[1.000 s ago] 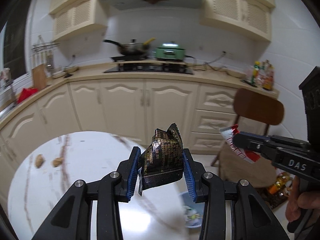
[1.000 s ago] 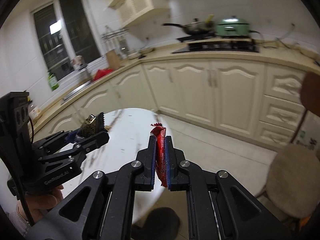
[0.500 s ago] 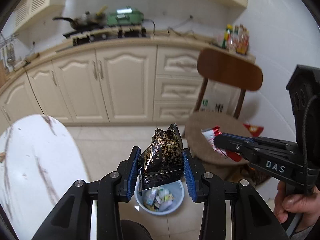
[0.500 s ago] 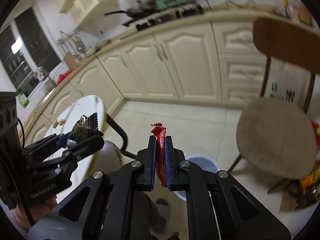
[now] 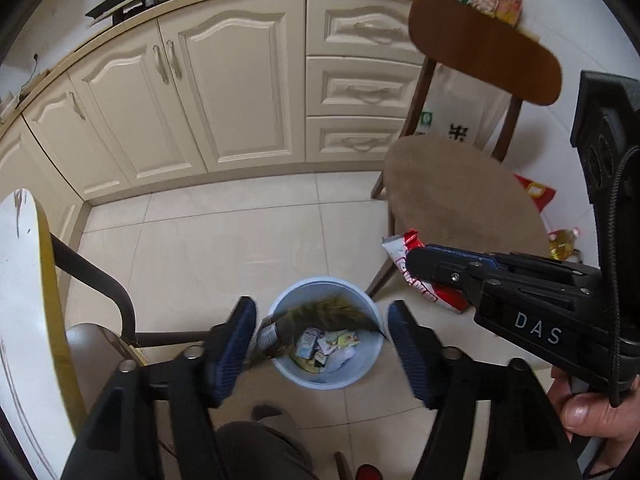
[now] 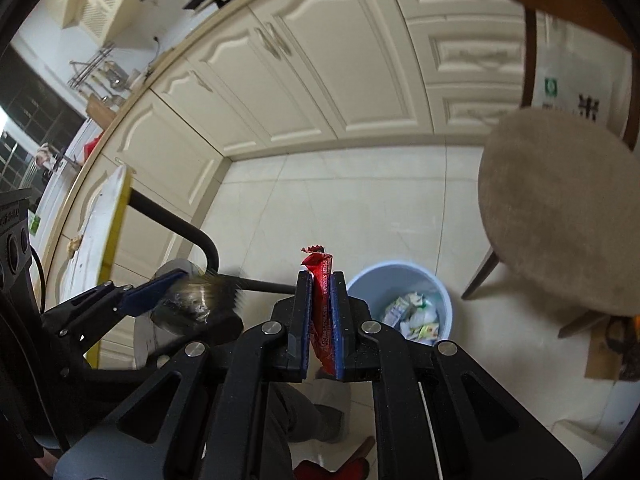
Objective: Collect trash
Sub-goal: 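Open both grippers over the blue bucket, then move both tools back over the table toward the two buns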
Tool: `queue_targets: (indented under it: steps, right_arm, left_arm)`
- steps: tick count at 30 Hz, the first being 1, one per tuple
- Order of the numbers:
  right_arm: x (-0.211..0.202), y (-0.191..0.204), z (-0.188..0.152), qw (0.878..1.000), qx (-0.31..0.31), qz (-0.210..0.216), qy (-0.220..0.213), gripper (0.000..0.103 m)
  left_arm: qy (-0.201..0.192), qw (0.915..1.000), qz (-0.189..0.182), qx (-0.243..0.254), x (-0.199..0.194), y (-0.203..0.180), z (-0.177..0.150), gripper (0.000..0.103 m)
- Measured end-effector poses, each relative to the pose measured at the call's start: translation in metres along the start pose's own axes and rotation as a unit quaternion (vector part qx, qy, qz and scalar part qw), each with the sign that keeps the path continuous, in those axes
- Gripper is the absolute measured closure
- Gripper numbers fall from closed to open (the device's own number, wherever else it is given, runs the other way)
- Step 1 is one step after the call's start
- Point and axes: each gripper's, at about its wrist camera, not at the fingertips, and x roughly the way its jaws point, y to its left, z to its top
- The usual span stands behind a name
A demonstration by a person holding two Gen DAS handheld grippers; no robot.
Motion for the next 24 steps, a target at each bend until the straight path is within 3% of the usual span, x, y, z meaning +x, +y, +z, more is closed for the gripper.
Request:
queue_targets:
  steps: [2, 3, 5, 7, 9, 15, 16, 21, 24]
  right_arm:
    - [0.010, -0.010, 0.001, 1.000, 0.012, -0.003, 0.009, 0.090]
    - [0.014, -0.014, 0.001, 1.000, 0.016, -0.005, 0.015, 0.084]
    - [0.019, -0.021, 0.002, 0.999, 0.028, -0.011, 0.015, 0.059]
    - [0.020, -0.029, 0.002, 0.999, 0.045, -0.010, 0.013, 0.014]
    - [0.019, -0.036, 0.002, 0.998, 0.061, -0.014, 0.006, 0.000]
    - [0.019, -0.051, 0.005, 0.993, 0.097, -0.065, 0.019, 0.000]
    - [0.016, -0.050, 0.006, 0.993, 0.099, -0.065, 0.017, 0.000]
    - [-0.001, -0.032, 0.010, 0.994, 0.090, -0.065, 0.005, 0.000]
    - [-0.015, -0.013, 0.013, 0.995, 0.075, -0.063, -0.009, 0.000]
  left_arm:
    - [0.004, 0.9999, 0.011, 0.000, 0.010, 0.000, 0.016, 0.028]
    - [0.004, 0.9998, 0.017, 0.001, 0.014, -0.004, 0.021, 0.024]
    - [0.002, 0.9994, 0.035, 0.003, 0.018, -0.008, 0.025, 0.021]
    - [-0.001, 0.9989, 0.046, 0.003, 0.017, -0.013, 0.019, 0.021]
    - [-0.005, 0.9983, 0.058, 0.000, 0.014, -0.016, 0.011, 0.021]
    - [-0.042, 0.9952, 0.088, -0.013, -0.006, -0.023, -0.009, 0.014]
    - [-0.048, 0.9950, 0.085, -0.018, -0.012, -0.023, -0.012, 0.008]
    - [-0.060, 0.9962, 0.056, -0.028, -0.044, -0.016, -0.028, 0.001]
    - [-0.069, 0.9960, 0.046, -0.035, -0.063, -0.012, -0.035, 0.001]
